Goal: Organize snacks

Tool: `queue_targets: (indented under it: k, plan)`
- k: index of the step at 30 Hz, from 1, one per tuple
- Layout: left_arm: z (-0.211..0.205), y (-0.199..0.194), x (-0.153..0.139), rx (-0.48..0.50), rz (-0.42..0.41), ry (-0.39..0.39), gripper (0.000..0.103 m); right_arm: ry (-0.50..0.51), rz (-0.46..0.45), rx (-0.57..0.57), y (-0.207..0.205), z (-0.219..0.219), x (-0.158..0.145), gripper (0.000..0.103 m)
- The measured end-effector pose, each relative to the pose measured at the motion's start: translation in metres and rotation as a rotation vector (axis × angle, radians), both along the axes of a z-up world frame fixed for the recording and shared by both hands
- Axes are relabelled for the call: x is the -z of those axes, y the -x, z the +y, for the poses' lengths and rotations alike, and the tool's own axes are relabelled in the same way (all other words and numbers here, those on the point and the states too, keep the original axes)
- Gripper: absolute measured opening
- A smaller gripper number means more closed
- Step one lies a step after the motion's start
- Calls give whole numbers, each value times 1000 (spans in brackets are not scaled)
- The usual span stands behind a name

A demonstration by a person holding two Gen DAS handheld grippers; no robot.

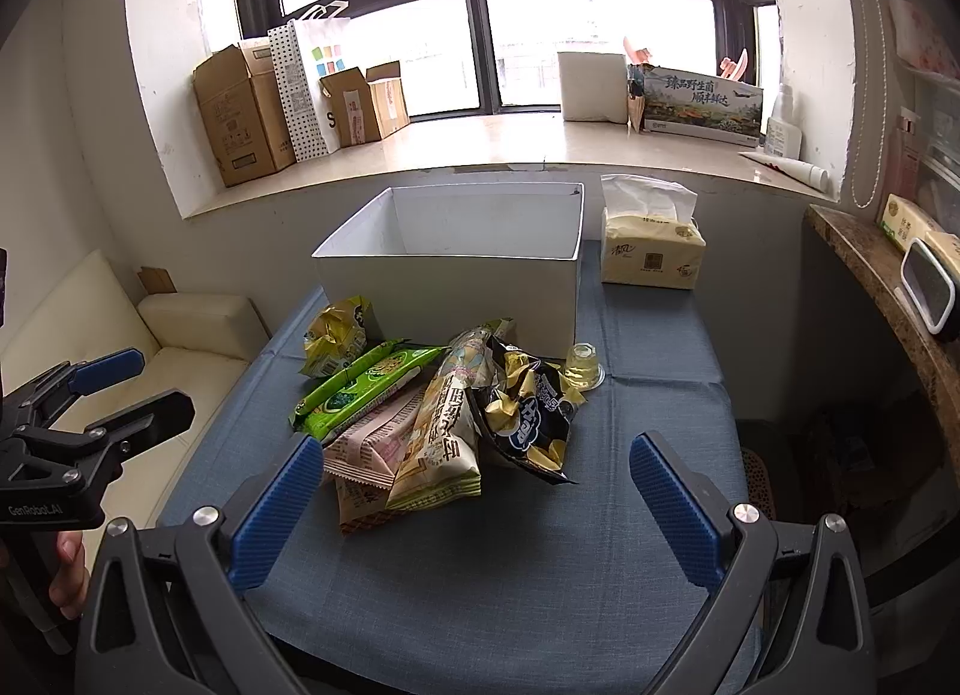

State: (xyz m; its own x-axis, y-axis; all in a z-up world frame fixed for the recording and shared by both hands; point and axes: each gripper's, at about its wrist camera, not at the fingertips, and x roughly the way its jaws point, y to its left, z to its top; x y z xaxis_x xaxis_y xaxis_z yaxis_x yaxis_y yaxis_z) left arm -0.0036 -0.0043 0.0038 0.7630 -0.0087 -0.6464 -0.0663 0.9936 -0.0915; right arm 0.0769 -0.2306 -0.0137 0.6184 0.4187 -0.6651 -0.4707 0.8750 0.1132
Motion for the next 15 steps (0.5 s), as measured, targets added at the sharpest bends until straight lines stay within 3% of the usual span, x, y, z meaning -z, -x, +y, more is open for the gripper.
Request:
queue_targets:
  k: [15]
  plan:
    - [-1,-1,-1,5,4,2,103,1,2,-3,1,0,1,103]
